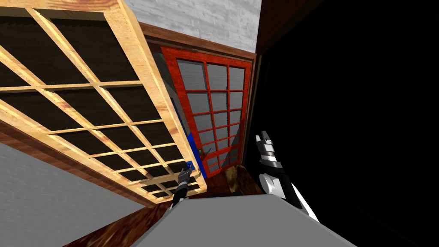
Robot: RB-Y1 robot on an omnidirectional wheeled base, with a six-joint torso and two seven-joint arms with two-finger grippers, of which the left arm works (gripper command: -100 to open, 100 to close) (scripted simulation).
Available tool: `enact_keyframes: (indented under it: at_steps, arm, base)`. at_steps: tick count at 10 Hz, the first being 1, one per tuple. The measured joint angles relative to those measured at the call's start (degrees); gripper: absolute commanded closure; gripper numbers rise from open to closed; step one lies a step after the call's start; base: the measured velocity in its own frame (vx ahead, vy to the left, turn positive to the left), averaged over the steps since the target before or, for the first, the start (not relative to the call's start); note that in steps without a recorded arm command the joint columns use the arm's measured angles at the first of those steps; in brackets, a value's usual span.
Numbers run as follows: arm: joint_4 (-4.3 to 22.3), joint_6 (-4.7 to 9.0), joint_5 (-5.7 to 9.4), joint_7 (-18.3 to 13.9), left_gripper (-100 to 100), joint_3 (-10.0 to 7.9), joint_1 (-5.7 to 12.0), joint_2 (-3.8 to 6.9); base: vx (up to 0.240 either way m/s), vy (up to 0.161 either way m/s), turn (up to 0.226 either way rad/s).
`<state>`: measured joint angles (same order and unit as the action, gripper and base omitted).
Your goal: Pull the door open
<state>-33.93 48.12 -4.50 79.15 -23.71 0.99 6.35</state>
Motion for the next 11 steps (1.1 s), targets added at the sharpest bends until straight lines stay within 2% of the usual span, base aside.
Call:
enact_keyframes:
  at_steps: [1,2,3,4,5,6,7,8,9,10,11]
  arm:
    - [0.77,0.42,0.33,-0.44,100,-0.37,0.28,0.20]
    - [1.25,0.83,0.47,-1.44,100,-0.42,-0.09,0.86]
    - [1.07,0.79,0.55,-2.15,100,-0.44,-0.45,0.95]
    - [4.32,2.07,0.84,-2.52,100,-0.77,0.88,1.66]
    - [2.00,1.00,0.77,-2.89,100,-0.68,-0.52,1.21]
    - [1.14,0.31,0.73,-2.88,100,-0.65,-1.13,0.80]
    - [2.56,1.11,0.92,-3.35,100,-0.78,-0.82,1.20]
    - [1.25,0.73,0.95,-3.83,100,-0.79,-1.74,0.97]
    - [-3.82,-1.75,0.68,-4.23,100,-0.38,-4.41,-0.11]
    - [-4.53,-2.30,0.66,-4.17,100,-0.35,-4.47,-0.25]
    - [-3.85,-1.73,0.72,-3.96,100,-0.42,-3.84,-0.06]
  base:
    - [-0.083,-0.012,-0.011]
    - [-0.074,-0.014,0.012]
    - [-0.086,-0.016,0.021]
    - [-0.060,-0.016,0.002]
    - [-0.021,-0.001,0.023]
    - [-0.061,-0.002,-0.005]
    - [-0.068,-0.012,-0.002]
    - [-0.039,-0.003,0.015]
    - [-0.019,-0.003,0.006]
    - [-0.001,-0.005,0.006]
    - [0.005,-0.012,-0.022]
